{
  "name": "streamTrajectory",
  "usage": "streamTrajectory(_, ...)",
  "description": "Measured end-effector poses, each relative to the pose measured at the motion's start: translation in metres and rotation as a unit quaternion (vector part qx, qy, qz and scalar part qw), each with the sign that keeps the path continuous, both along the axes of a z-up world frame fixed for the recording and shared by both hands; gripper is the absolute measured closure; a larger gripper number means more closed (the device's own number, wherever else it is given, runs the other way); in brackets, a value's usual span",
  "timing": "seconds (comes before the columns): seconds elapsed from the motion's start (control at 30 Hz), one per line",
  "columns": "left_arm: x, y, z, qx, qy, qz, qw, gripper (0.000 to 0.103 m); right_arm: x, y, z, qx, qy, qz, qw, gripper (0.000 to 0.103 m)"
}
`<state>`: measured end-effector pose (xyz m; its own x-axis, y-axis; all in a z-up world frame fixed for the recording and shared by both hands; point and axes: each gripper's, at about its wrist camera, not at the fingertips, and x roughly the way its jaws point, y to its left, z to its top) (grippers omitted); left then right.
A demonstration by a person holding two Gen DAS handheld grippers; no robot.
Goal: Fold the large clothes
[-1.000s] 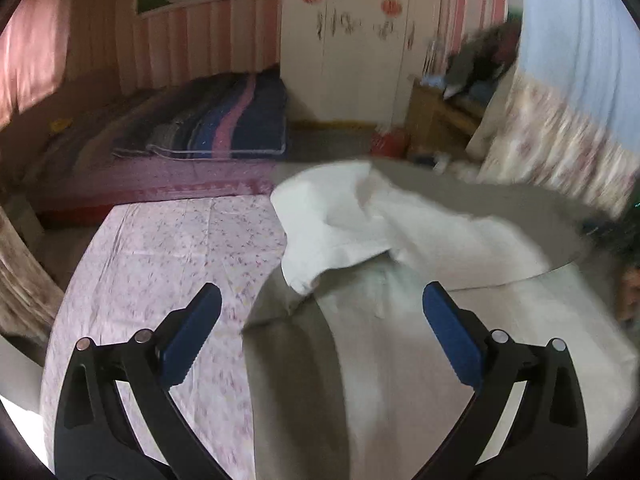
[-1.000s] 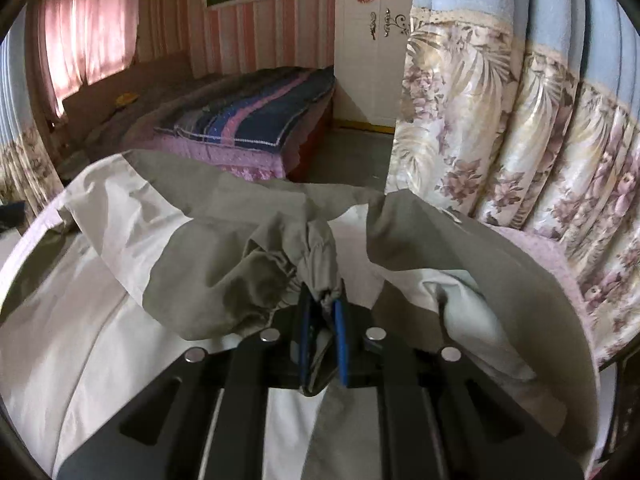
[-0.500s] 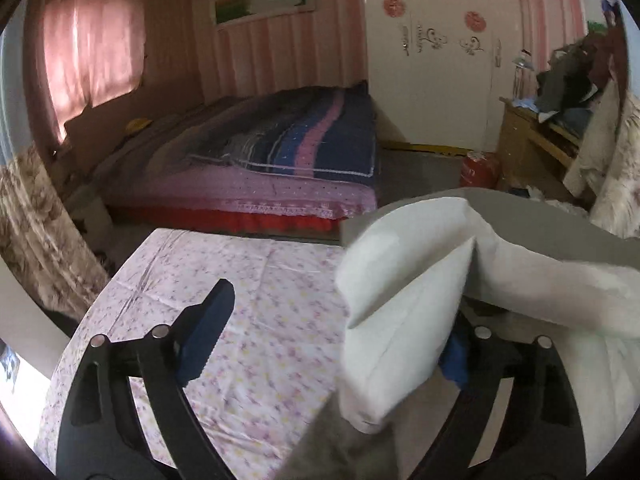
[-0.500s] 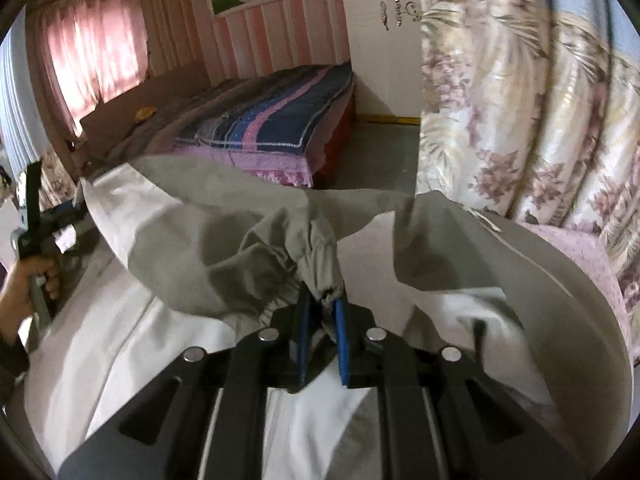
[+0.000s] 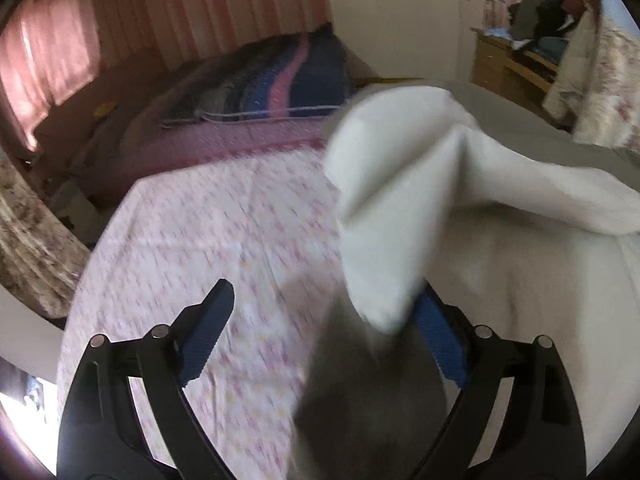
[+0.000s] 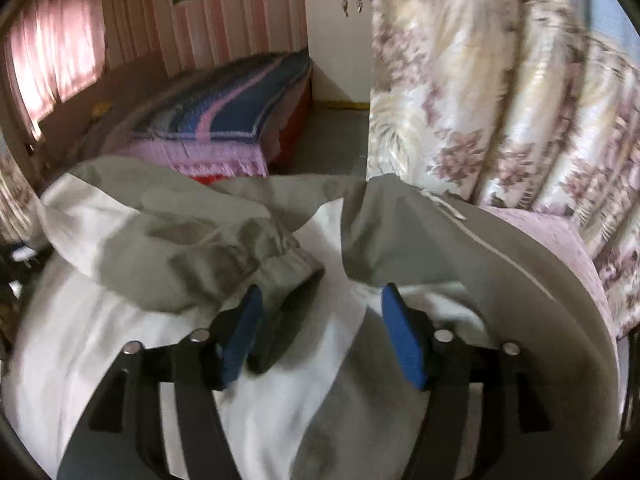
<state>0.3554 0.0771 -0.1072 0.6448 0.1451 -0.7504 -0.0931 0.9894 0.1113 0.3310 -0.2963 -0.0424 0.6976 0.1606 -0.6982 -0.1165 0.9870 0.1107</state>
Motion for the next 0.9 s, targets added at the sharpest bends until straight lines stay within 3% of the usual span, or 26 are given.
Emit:
streamTrajectory(0.07,-0.028,-0.002,0.009,-0.021,-0.022,-0.009,0.9995,0.009,-0.034,-0.006,0.016,0.015,-0.025,0.004,1.000,0.024)
streamTrajectory(0.2,-0.098,-0.008,0.026,-0.054,-0.064,-0.027,0.9962,0.006,-0.112,-0.021,0.036,0.004,-0.049,-0.012,0.999,0.020)
streamTrajectory(0.37,-0.166,-0.015,0.033,-0.081,-0.117,-0.033,0.9893,0.004,-0.161,-0.031,0.030,-0.027,-0.083,-0.039,0.995,0.018)
streamTrajectory(0.47,-0.177,-0.025,0.040,-0.076,-0.140,-0.052,0.9858,0.004,-0.177,-0.030,0.024,0.018,-0.098,-0.034,0.994,0.018)
streamTrajectory(0.5,-0.182,-0.025,0.040,-0.077,-0.146,-0.053,0.9849,0.003,-0.178,-0.026,0.023,0.010,-0.096,-0.026,0.995,0.018)
streamTrajectory(0.67,-0.197,-0.021,0.035,-0.109,-0.154,-0.039,0.9812,0.003,-0.191,-0.006,0.031,-0.135,-0.115,-0.027,0.984,0.018)
streamTrajectory(0.73,-0.198,-0.015,0.032,-0.112,-0.153,-0.035,0.9811,0.003,-0.202,-0.015,0.038,-0.160,-0.121,-0.056,0.978,0.018)
streamTrajectory(0.9,-0.195,-0.002,0.025,-0.134,-0.144,-0.022,0.9802,0.003,-0.228,-0.070,0.029,-0.120,-0.095,-0.127,0.980,0.015)
